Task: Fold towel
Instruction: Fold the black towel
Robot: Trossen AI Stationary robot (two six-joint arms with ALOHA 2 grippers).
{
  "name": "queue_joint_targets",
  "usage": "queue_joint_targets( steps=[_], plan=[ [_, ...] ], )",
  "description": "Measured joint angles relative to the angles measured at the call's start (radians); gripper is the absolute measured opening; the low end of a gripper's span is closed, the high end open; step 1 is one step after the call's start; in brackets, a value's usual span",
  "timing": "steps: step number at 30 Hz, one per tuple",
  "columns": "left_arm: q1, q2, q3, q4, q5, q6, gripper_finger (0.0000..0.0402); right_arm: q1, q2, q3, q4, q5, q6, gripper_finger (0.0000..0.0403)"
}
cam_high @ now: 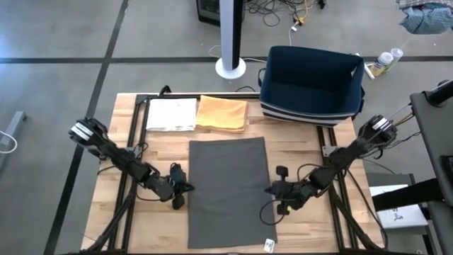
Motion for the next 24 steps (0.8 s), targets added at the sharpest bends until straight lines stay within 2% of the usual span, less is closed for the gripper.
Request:
queue_joint_targets(
  steps=[3, 7, 11, 14, 19, 24],
  plan=[
    [0.0, -0.068, 0.001, -0.015, -0.036, 0.034, 0.0, 0.0, 0.003, -0.01, 0.003, 0.022, 0.006, 0.0],
    [0.0, -0.08, -0.011, -0.022, -0.067, 0.045, 0.0, -0.01, 0.075, -0.02, 0.003, 0.021, 0.04, 0.0],
    [0.0, -0.027, -0.016, -0.017, -0.069, 0.01, 0.0, -0.017, 0.171, -0.017, 0.016, 0.034, 0.087, 0.0],
    [0.0, 0.033, -0.014, 0.002, -0.069, -0.024, 0.0, -0.015, 0.197, -0.007, 0.023, 0.05, 0.093, 0.0],
    [0.0, 0.074, -0.011, 0.013, -0.055, -0.046, 0.0, -0.021, 0.138, 0.012, -0.027, 0.04, 0.02, 0.0],
    [0.0, -0.035, -0.015, -0.087, 0.016, -0.012, 0.0, -0.026, 0.02, 0.034, -0.054, 0.051, -0.063, 0.0]
  ],
)
